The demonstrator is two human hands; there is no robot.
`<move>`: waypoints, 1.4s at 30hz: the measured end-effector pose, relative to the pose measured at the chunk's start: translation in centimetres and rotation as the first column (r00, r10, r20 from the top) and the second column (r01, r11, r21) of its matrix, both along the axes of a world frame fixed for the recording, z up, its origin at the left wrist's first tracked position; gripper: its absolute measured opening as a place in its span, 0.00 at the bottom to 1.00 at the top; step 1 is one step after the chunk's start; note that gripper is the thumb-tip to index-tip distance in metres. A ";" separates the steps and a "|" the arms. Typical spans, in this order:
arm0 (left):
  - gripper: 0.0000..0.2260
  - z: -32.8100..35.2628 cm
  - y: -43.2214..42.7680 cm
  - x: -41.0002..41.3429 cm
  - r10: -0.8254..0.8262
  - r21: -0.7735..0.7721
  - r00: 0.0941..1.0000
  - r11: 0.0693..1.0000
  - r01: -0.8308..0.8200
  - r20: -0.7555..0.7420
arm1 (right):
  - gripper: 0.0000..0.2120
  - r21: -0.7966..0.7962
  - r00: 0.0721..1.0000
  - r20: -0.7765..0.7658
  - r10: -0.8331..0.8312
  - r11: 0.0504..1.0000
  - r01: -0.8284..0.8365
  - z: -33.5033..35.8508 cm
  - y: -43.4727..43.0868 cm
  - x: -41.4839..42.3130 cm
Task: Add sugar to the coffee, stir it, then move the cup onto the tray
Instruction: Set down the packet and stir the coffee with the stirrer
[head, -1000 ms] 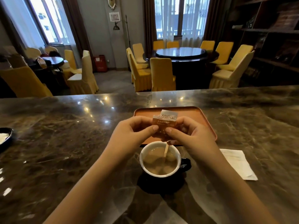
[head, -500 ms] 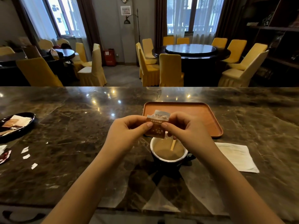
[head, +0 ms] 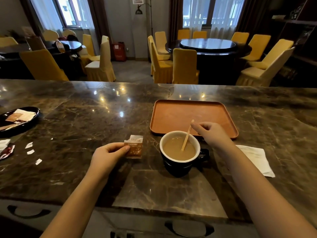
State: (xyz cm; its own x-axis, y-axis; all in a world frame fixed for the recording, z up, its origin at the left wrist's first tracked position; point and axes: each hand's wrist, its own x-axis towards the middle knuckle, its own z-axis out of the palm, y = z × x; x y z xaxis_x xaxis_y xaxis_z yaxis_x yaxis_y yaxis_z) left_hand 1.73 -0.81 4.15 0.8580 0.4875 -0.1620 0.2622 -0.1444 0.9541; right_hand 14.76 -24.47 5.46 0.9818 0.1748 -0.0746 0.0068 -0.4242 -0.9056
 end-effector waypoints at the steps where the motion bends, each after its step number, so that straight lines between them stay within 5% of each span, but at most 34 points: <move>1: 0.06 -0.6 0.3 -0.1 0.018 -0.003 1.000 1.000 -0.018 -0.013 | 0.11 0.027 0.999 -0.038 0.030 0.999 -0.029 0.0 0.2 0.0; 11: 0.08 -3.9 1.5 0.7 0.050 0.461 0.999 0.886 -0.050 0.011 | 0.07 0.094 0.977 0.206 0.050 0.993 -0.070 0.3 0.0 -1.6; 20: 0.11 -4.6 1.3 1.8 0.096 0.600 0.995 0.796 -0.079 0.003 | 0.07 0.044 0.956 0.277 0.092 0.993 -0.108 0.4 -2.5 -4.9; 25: 0.13 -4.8 -1.5 0.5 -0.014 0.792 0.984 0.596 -0.133 0.176 | 0.07 0.016 0.920 0.391 -0.024 1.000 0.019 -0.1 -3.1 -5.8; 29: 0.25 -5.4 -5.0 -1.5 -0.320 0.821 0.947 0.532 0.205 -0.030 | 0.05 -0.001 0.906 0.422 -0.034 0.999 0.038 -0.8 -2.2 -6.1; 32: 0.34 -6.4 -5.1 -2.3 -0.352 0.843 0.909 0.398 0.362 -0.224 | 0.07 -0.012 0.918 0.395 0.028 1.000 -0.026 -1.0 -1.3 -6.6; 42: 0.29 -7.1 -5.2 -2.7 -0.298 0.884 0.911 0.287 0.370 -0.285 | 0.07 -0.127 0.905 0.383 0.183 0.981 -0.145 1.5 -3.0 -6.7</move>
State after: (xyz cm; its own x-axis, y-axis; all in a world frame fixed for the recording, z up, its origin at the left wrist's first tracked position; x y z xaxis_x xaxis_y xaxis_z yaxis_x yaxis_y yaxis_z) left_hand -0.92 -6.05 -2.91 0.9915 0.0318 0.1265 0.0123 -0.9883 0.1522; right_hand 8.09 -27.48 6.91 0.8933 0.3468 0.2858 0.4290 -0.4689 -0.7721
